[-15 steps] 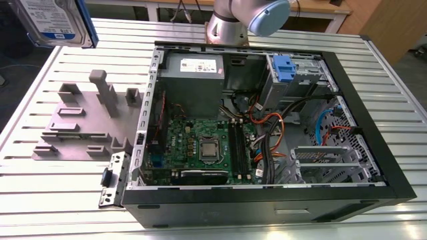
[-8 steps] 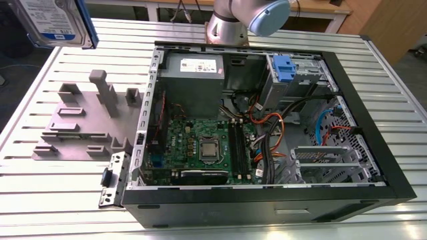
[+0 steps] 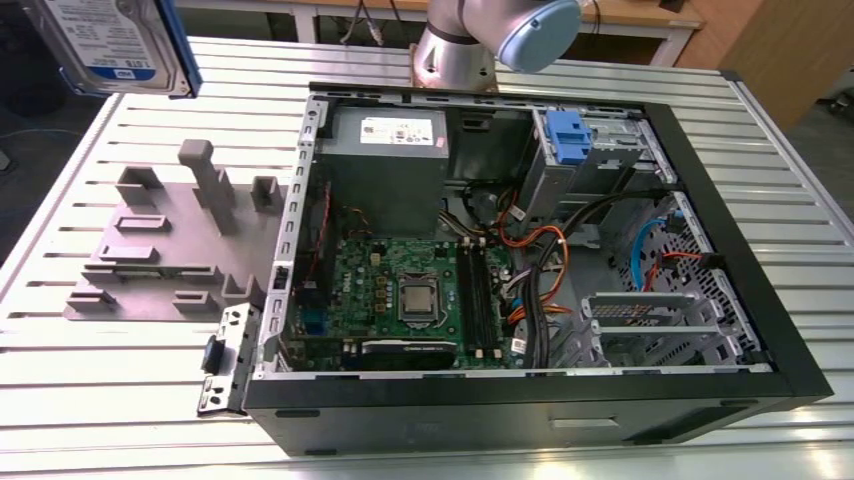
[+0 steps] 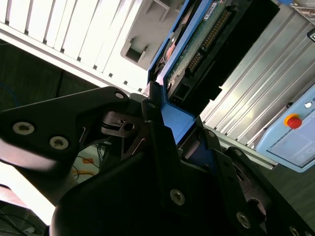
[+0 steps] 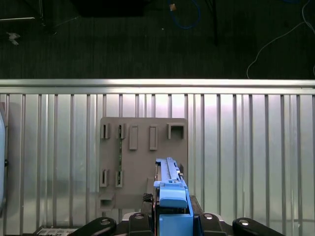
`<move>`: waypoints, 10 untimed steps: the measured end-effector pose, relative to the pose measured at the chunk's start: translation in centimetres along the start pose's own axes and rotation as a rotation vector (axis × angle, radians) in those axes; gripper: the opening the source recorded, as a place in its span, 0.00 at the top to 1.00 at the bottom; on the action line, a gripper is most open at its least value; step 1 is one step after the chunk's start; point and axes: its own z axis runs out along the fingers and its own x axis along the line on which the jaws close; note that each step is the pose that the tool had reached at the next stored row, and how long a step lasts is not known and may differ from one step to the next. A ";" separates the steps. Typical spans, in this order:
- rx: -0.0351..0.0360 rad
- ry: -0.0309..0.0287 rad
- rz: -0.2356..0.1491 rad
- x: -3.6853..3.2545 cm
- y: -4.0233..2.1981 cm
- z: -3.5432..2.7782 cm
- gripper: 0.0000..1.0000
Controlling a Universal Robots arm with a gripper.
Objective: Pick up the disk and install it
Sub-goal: 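Pick up the disk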
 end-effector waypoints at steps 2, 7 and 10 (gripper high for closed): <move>0.0001 0.0000 0.000 0.00 -0.09 0.00 0.63; 0.0000 0.0000 0.000 -0.01 -0.28 0.00 0.63; 0.0001 0.0000 0.000 -0.01 -0.37 0.00 0.63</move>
